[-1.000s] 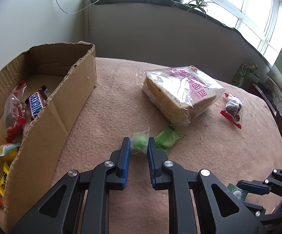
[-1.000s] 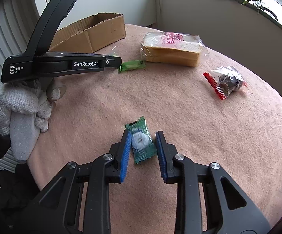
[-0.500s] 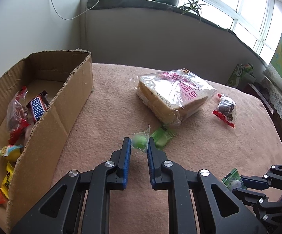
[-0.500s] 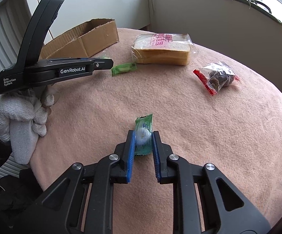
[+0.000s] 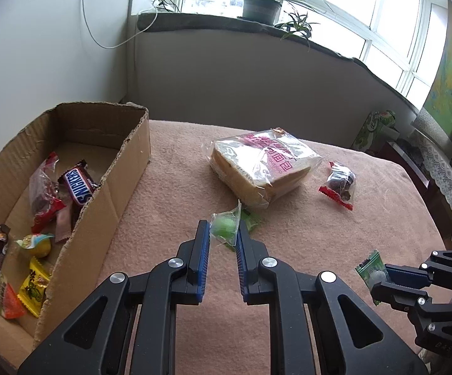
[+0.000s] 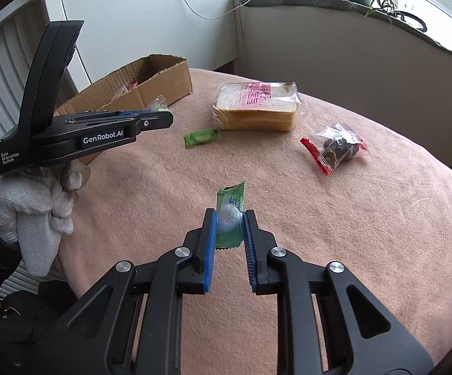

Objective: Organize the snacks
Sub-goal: 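Carry the mint packet and green jelly candy over the cardboard box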

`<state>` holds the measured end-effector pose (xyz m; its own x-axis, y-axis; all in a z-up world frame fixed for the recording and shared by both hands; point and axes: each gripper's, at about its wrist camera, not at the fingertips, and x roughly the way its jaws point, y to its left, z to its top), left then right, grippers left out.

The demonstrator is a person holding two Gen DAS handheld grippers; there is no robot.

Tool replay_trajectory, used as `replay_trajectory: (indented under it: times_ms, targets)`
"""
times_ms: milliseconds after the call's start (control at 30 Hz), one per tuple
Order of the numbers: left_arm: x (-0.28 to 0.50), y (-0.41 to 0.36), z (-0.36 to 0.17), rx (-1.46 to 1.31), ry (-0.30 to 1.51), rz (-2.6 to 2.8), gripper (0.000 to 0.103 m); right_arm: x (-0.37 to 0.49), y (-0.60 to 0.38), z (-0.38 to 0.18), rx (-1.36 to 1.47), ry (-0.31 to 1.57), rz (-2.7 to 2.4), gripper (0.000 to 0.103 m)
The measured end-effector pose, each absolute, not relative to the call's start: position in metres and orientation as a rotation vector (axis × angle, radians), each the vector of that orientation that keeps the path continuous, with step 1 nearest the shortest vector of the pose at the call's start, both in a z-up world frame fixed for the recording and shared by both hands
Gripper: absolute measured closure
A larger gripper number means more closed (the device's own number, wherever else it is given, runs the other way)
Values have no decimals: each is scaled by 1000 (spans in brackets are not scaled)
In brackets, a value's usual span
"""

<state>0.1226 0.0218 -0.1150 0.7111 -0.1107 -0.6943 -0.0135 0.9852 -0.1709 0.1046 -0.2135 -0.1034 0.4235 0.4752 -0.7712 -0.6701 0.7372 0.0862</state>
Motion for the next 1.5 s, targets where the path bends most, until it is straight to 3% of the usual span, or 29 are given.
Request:
replay_trajectory:
  times_ms: [633, 1500]
  targets:
    - [79, 50, -67, -186, 657, -17, 88, 103, -170, -51, -237, 758, 782, 85]
    - [45, 143, -69, -272, 616, 143, 88, 142, -17, -23, -303, 714, 926, 85]
